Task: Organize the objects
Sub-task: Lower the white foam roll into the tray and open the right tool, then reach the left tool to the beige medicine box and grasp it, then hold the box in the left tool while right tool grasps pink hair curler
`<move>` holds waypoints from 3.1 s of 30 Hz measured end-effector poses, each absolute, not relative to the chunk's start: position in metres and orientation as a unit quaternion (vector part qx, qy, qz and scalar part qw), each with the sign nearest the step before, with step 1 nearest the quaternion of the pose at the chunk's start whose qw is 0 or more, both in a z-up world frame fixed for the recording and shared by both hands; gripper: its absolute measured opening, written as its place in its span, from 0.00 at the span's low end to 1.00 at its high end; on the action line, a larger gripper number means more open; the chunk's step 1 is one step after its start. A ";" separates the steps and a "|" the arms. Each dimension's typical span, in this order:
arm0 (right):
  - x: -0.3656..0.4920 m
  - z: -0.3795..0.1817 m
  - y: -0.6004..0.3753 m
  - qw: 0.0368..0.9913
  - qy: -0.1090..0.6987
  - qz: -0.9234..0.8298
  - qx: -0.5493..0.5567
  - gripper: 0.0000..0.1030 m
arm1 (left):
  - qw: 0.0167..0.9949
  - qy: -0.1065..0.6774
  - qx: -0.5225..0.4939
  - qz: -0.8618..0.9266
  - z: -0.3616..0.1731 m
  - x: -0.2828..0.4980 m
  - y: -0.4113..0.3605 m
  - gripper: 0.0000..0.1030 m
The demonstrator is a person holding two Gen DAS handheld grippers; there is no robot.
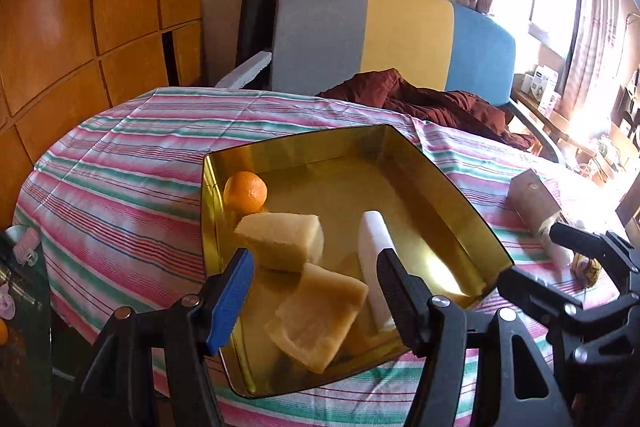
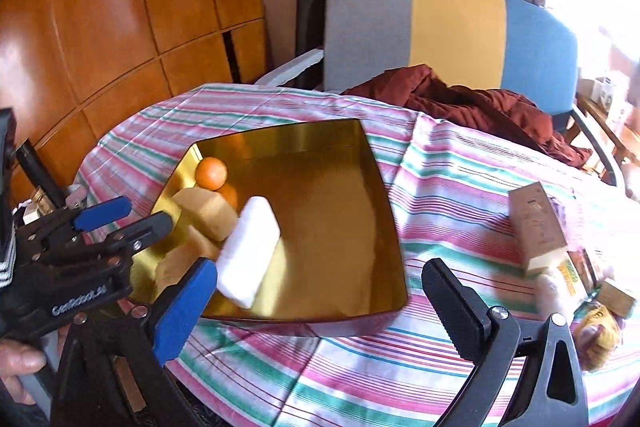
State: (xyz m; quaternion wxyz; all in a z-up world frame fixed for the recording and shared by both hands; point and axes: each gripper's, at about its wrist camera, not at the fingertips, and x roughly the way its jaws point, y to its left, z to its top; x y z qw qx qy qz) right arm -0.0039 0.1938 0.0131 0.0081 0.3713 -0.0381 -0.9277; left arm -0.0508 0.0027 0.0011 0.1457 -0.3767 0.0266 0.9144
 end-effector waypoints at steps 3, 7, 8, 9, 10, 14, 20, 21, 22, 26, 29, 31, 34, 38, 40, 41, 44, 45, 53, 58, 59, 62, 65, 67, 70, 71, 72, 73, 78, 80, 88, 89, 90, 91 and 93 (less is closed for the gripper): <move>0.001 0.014 0.209 -0.010 -0.045 -0.928 0.369 1.00 | 0.157 0.033 -0.376 0.913 0.002 -0.045 0.010 0.63; 0.009 0.015 0.236 -0.045 -0.051 -0.928 0.365 1.00 | 0.172 0.043 -0.376 0.910 0.003 -0.041 0.020 0.63; 0.012 0.015 0.244 -0.056 -0.052 -0.928 0.365 1.00 | 0.176 0.044 -0.376 0.909 0.003 -0.040 0.022 0.63; 0.015 0.015 0.252 -0.066 -0.052 -0.927 0.365 1.00 | 0.180 0.046 -0.377 0.907 0.003 -0.039 0.025 0.63; 0.017 0.015 0.261 -0.077 -0.054 -0.926 0.365 1.00 | 0.184 0.048 -0.377 0.906 0.002 -0.037 0.028 0.63; 0.028 0.016 0.306 -0.131 -0.067 -0.920 0.362 1.00 | 0.205 0.053 -0.382 0.900 0.000 -0.033 0.040 0.63; 0.049 0.019 0.387 -0.220 -0.096 -0.903 0.356 1.00 | 0.243 0.064 -0.391 0.885 -0.005 -0.027 0.066 0.63; 0.052 0.019 0.400 -0.235 -0.100 -0.899 0.355 1.00 | 0.249 0.067 -0.393 0.883 -0.005 -0.026 0.070 0.63; 0.056 0.019 0.413 -0.250 -0.106 -0.896 0.352 1.00 | 0.254 0.070 -0.395 0.880 -0.006 -0.025 0.075 0.63; 0.074 0.016 0.460 -0.305 -0.144 -0.881 0.332 1.00 | 0.277 0.071 -0.400 0.871 -0.004 -0.025 0.096 0.63; 0.086 0.007 0.486 -0.312 -0.224 -0.863 0.327 1.00 | 0.297 0.076 -0.397 0.865 0.001 -0.025 0.118 0.73; 0.091 0.004 0.494 -0.308 -0.258 -0.857 0.322 1.00 | 0.316 0.074 -0.397 0.859 0.003 -0.025 0.134 0.80; 0.093 0.001 0.498 -0.309 -0.276 -0.851 0.323 1.00 | 0.337 0.073 -0.405 0.847 0.001 -0.029 0.162 0.80; 0.097 -0.003 0.499 -0.302 -0.292 -0.847 0.324 1.00 | 0.362 0.067 -0.424 0.827 -0.004 -0.036 0.200 0.81; 0.096 -0.005 0.502 -0.296 -0.301 -0.846 0.326 1.00 | 0.374 0.067 -0.432 0.818 -0.007 -0.039 0.216 0.82; 0.096 -0.006 0.503 -0.293 -0.306 -0.844 0.328 1.00 | 0.377 0.066 -0.436 0.814 -0.009 -0.042 0.223 0.83; 0.095 -0.009 0.505 -0.286 -0.316 -0.841 0.332 1.00 | 0.383 0.067 -0.448 0.805 -0.014 -0.050 0.246 0.85; 0.095 -0.010 0.506 -0.284 -0.319 -0.840 0.334 1.00 | 0.384 0.063 -0.452 0.803 -0.017 -0.053 0.252 0.85; 0.092 -0.008 0.503 -0.268 -0.316 -0.847 0.332 1.00 | 0.401 0.021 -0.477 0.782 -0.025 -0.085 0.299 0.98; 0.089 -0.009 0.501 -0.257 -0.315 -0.850 0.336 1.00 | 0.393 0.008 -0.485 0.781 -0.034 -0.104 0.326 0.99; 0.088 -0.009 0.501 -0.255 -0.314 -0.850 0.337 1.00 | 0.389 0.009 -0.486 0.782 -0.036 -0.108 0.330 1.00; 0.087 -0.010 0.500 -0.252 -0.311 -0.851 0.340 1.00 | 0.379 0.011 -0.496 0.782 -0.046 -0.120 0.342 1.00; 0.084 -0.011 0.500 -0.252 -0.307 -0.850 0.345 1.00 | 0.371 0.003 -0.512 0.774 -0.058 -0.132 0.353 1.00; 0.083 -0.012 0.499 -0.251 -0.305 -0.850 0.349 1.00 | 0.370 -0.003 -0.522 0.769 -0.064 -0.136 0.357 1.00; 0.082 -0.013 0.499 -0.254 -0.301 -0.849 0.354 1.00 | 0.364 0.000 -0.535 0.762 -0.076 -0.142 0.363 0.90; 0.081 -0.013 0.499 -0.255 -0.299 -0.848 0.355 1.00 | 0.364 0.003 -0.542 0.757 -0.081 -0.142 0.363 0.72; 0.081 -0.014 0.499 -0.256 -0.298 -0.848 0.356 1.00 | 0.371 -0.003 -0.549 0.749 -0.084 -0.142 0.362 0.65; 0.081 -0.014 0.499 -0.257 -0.296 -0.847 0.358 1.00 | 0.375 -0.005 -0.553 0.744 -0.086 -0.140 0.359 0.61; 0.077 -0.014 0.493 -0.259 -0.281 -0.850 0.363 1.00 | 0.399 0.001 -0.521 0.755 -0.068 -0.122 0.334 0.50; 0.075 -0.014 0.490 -0.260 -0.271 -0.851 0.368 1.00 | 0.401 0.004 -0.502 0.766 -0.057 -0.114 0.319 0.50; 0.035 -0.004 0.470 -0.223 -0.194 -0.868 0.399 1.00 | 0.431 0.020 -0.460 0.776 -0.028 -0.072 0.266 0.50; 0.025 -0.003 0.468 -0.221 -0.174 -0.871 0.402 1.00 | 0.436 0.024 -0.457 0.775 -0.027 -0.066 0.262 0.50; 0.014 -0.004 0.467 -0.219 -0.157 -0.872 0.407 1.00 | 0.441 0.028 -0.455 0.773 -0.026 -0.061 0.258 0.50; 0.004 -0.005 0.468 -0.216 -0.143 -0.873 0.414 1.00 | 0.446 0.030 -0.453 0.771 -0.025 -0.056 0.254 0.50; -0.018 -0.010 0.467 -0.212 -0.108 -0.873 0.426 0.98 | 0.452 0.026 -0.455 0.767 -0.025 -0.048 0.248 0.50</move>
